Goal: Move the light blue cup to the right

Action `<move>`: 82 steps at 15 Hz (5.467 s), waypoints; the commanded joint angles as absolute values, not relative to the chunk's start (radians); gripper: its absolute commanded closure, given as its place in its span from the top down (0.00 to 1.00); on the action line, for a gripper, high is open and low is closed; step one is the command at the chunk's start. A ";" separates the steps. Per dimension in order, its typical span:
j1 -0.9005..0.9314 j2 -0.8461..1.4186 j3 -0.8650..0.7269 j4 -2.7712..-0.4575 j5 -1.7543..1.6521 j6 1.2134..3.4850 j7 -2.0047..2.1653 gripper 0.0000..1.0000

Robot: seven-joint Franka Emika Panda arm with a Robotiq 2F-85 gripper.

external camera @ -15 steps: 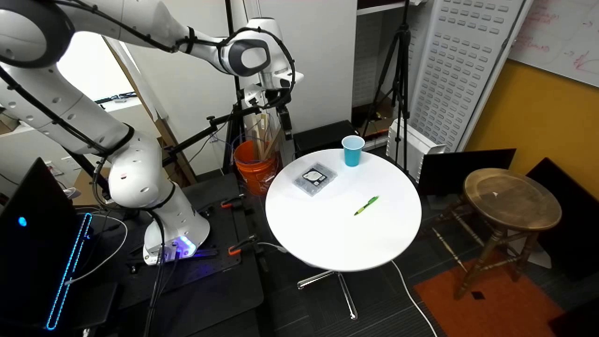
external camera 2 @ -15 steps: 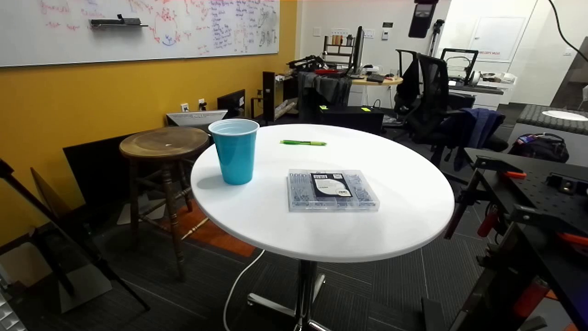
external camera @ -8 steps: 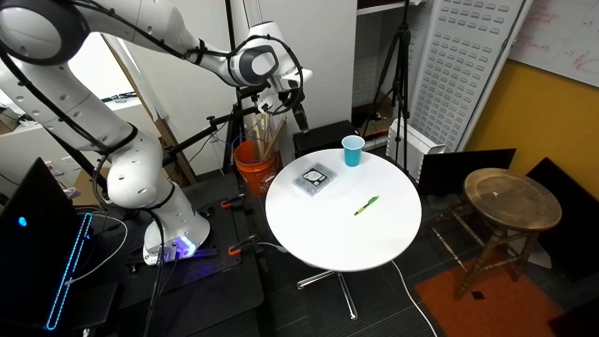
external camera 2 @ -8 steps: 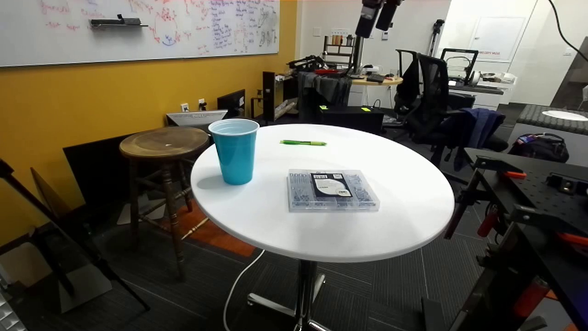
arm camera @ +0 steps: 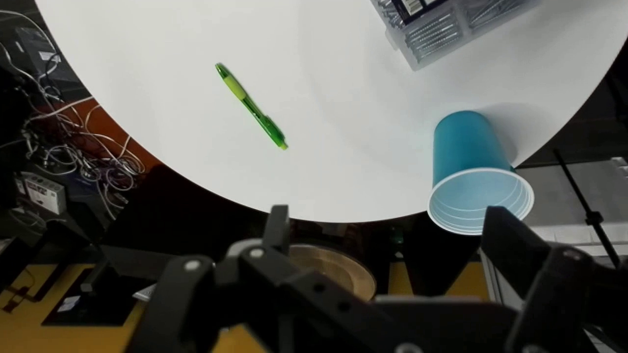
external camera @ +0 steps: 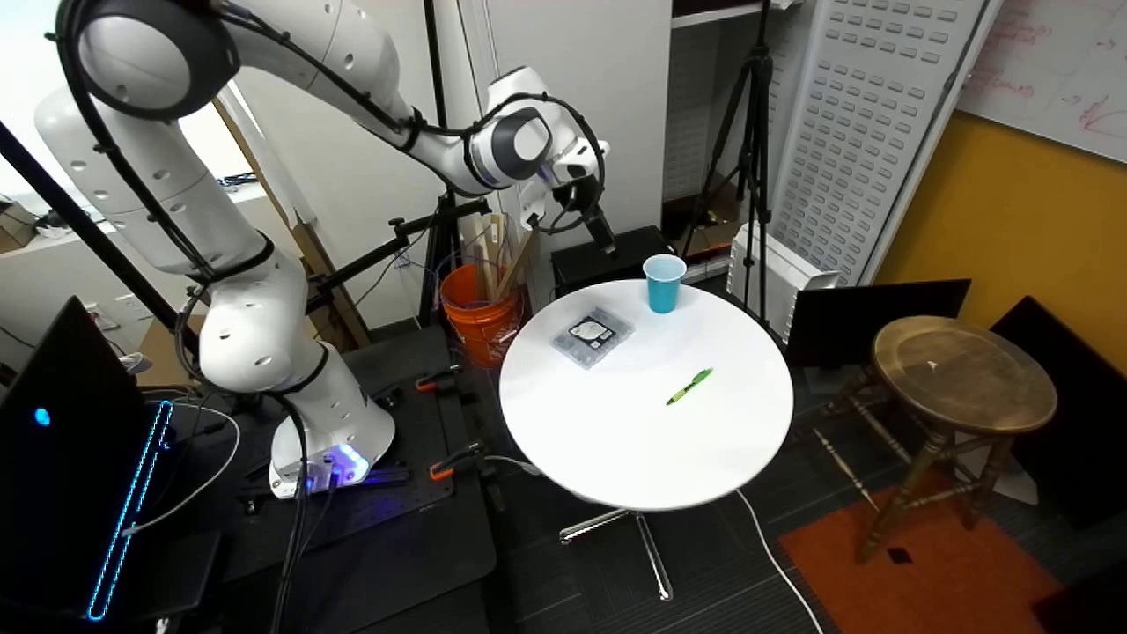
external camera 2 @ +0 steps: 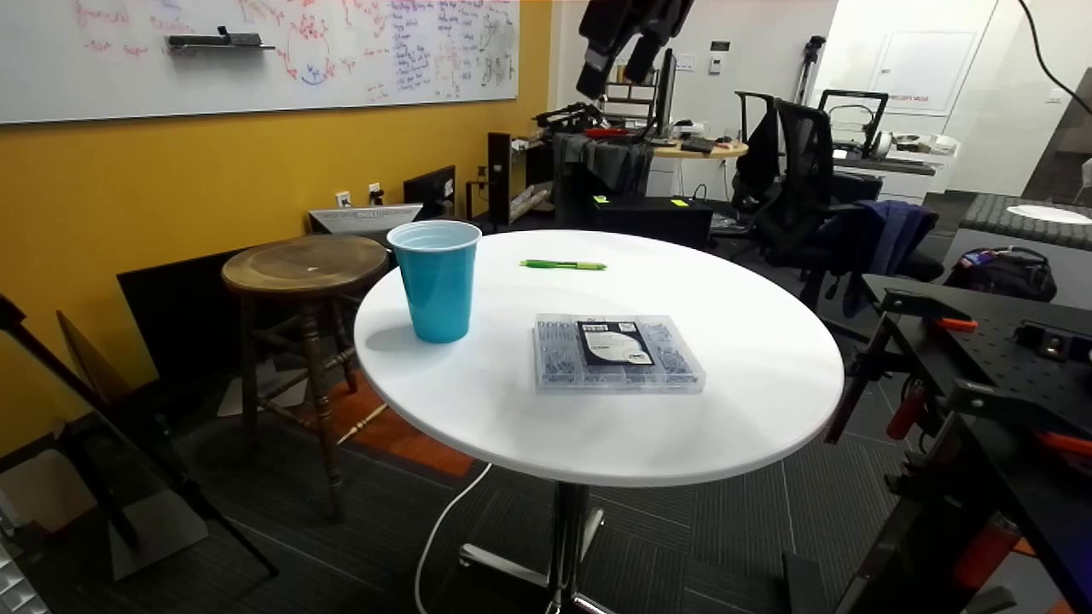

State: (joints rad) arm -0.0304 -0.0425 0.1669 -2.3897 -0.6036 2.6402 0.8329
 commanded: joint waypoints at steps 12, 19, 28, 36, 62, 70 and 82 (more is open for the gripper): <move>-0.021 0.309 0.157 -2.069 -0.795 2.807 1.003 1.00; -0.025 0.443 0.167 -1.973 -0.753 2.768 0.979 1.00; -0.036 0.498 0.160 -1.973 -0.715 2.759 0.989 1.00; -0.029 0.552 0.129 -1.898 -0.705 2.765 1.012 1.00; 0.291 0.676 -0.206 -1.788 -0.267 2.735 0.859 0.00; 0.364 0.584 -0.282 -1.862 -0.307 2.718 0.908 0.01; 0.412 0.228 -0.436 -2.179 -0.576 2.704 1.226 0.01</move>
State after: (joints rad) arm 0.4148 0.3509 -0.4267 -2.0734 -0.4838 2.7481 1.1136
